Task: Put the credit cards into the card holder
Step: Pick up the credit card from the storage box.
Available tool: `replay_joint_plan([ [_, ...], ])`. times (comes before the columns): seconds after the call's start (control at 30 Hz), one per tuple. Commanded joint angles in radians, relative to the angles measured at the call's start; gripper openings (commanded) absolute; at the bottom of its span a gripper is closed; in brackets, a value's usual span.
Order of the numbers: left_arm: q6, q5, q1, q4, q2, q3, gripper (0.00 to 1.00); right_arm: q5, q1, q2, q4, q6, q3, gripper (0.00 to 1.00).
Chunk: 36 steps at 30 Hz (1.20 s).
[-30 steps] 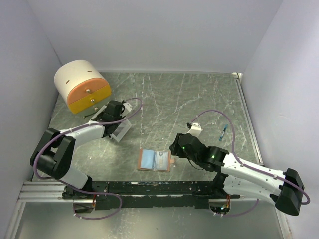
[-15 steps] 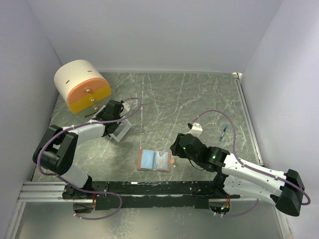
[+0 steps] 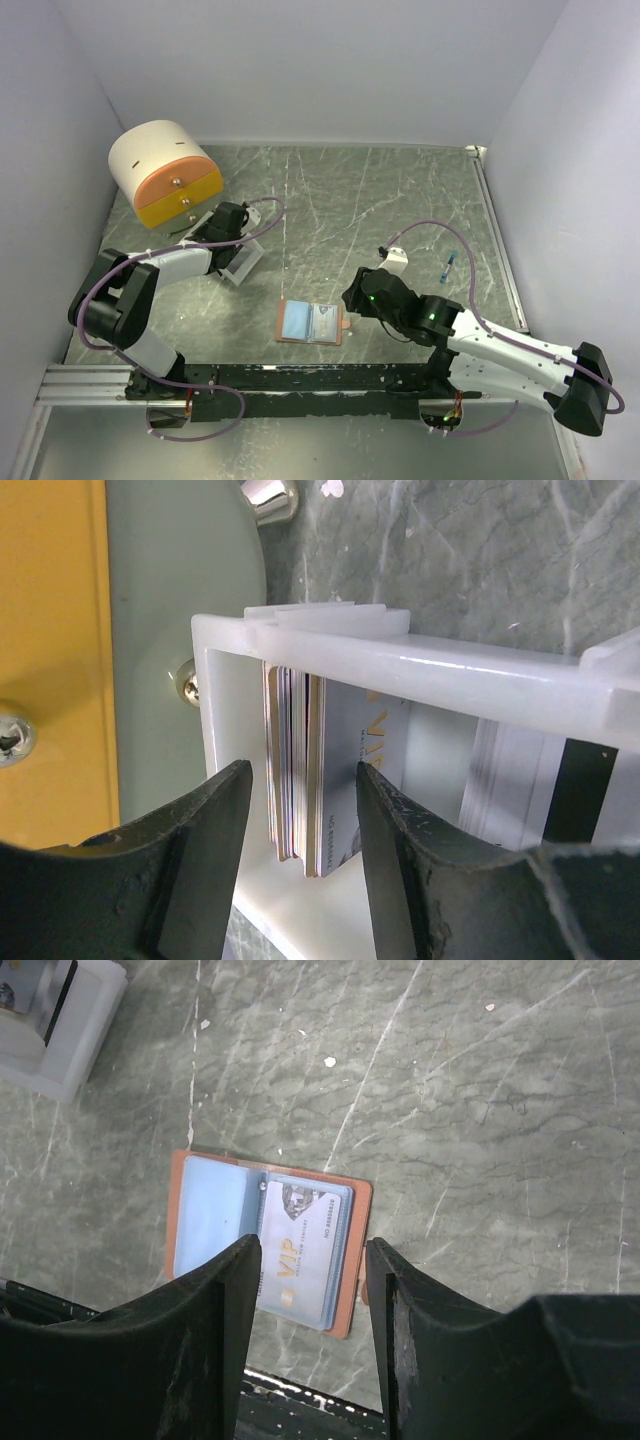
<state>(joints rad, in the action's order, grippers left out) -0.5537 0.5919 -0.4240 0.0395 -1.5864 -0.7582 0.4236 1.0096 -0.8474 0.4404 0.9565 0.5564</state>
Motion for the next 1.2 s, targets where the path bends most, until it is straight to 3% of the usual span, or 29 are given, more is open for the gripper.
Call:
replay_joint_plan([
  [0.0, -0.013, 0.041, 0.008, 0.02, 0.006, -0.022, 0.57, 0.024, -0.003, 0.008, 0.01, 0.002, 0.002, 0.47],
  [0.4, -0.009, 0.053, 0.008, 0.016, 0.001, -0.029, 0.54, 0.027, -0.002, 0.01, 0.011, 0.002, 0.0, 0.47],
  [1.17, -0.005, 0.037, 0.014, -0.024, 0.012, -0.051, 0.4, 0.02, -0.003, 0.009, 0.011, 0.005, 0.003, 0.47],
])
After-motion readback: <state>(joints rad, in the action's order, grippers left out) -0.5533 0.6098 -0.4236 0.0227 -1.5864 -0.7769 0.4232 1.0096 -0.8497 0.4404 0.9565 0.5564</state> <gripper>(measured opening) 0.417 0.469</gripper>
